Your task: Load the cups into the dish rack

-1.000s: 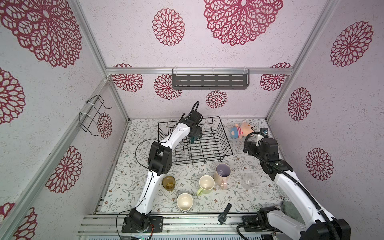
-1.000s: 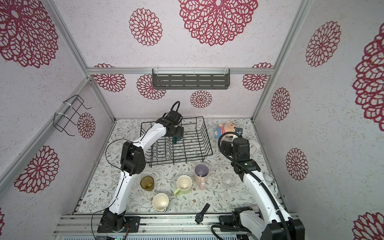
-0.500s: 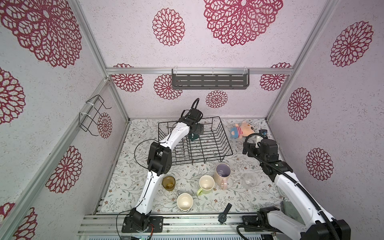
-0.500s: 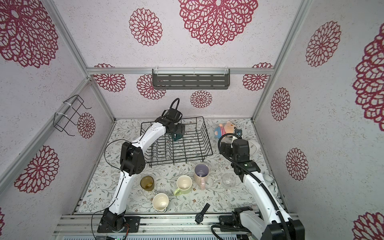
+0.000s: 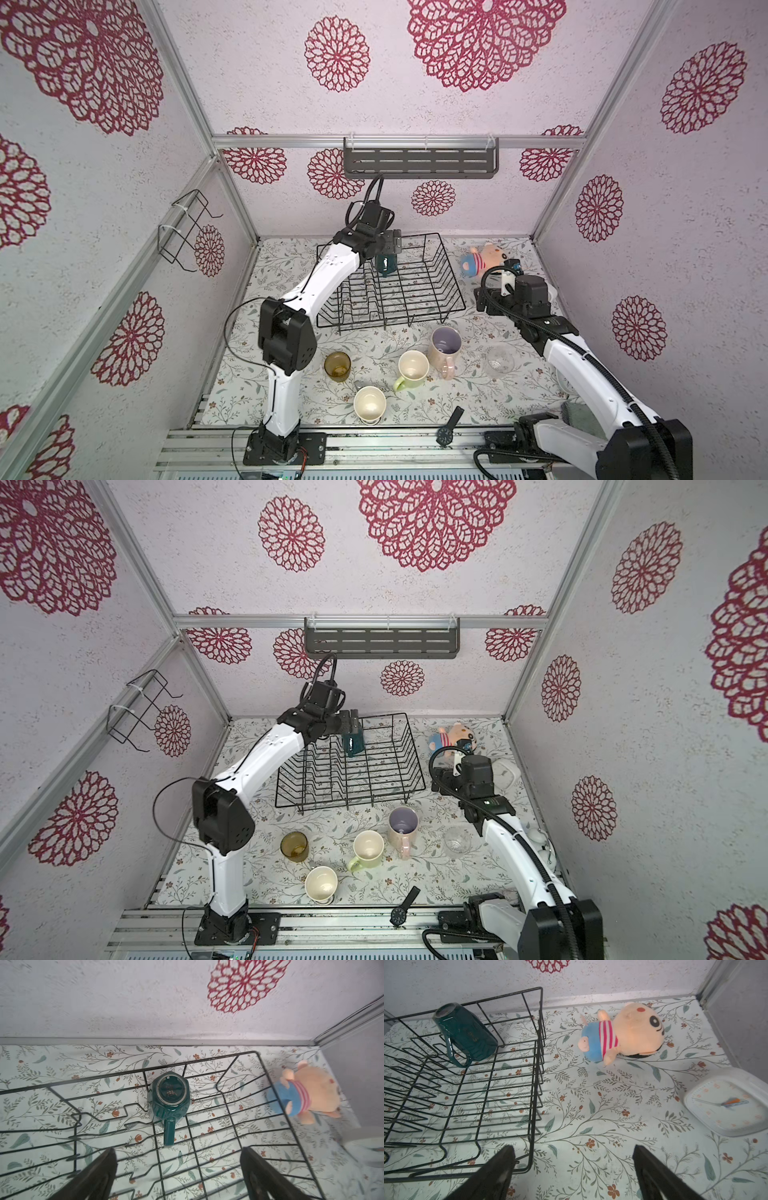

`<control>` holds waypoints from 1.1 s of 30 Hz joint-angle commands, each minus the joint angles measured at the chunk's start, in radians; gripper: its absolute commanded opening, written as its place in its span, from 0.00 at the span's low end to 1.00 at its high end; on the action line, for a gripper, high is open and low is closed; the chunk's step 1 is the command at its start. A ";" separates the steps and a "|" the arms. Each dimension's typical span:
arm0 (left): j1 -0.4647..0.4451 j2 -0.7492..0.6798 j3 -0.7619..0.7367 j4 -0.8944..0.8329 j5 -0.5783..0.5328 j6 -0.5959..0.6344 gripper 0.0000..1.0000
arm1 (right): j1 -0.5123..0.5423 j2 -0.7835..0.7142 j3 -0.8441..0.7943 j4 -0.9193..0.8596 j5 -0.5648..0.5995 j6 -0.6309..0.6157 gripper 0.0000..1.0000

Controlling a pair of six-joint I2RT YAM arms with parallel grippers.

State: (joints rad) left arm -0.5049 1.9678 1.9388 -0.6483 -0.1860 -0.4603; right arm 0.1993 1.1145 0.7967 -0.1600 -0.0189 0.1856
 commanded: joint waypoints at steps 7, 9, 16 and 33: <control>0.007 -0.217 -0.207 0.097 0.018 -0.074 0.95 | 0.161 0.198 0.230 0.022 -0.132 -0.032 0.75; 0.012 -0.271 -0.256 0.086 -0.022 -0.092 0.95 | 0.191 0.271 0.287 0.055 -0.130 0.021 0.72; 0.098 -0.502 -0.521 0.108 -0.006 -0.194 0.96 | 0.316 0.567 0.537 0.080 -0.042 0.133 0.65; 0.387 -0.761 -0.801 -0.033 0.083 -0.188 0.97 | 0.423 1.105 1.136 -0.084 0.119 0.244 0.66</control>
State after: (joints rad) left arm -0.1390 1.2407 1.1477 -0.6621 -0.1188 -0.6674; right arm 0.6170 2.1952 1.8503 -0.1886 0.0135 0.3820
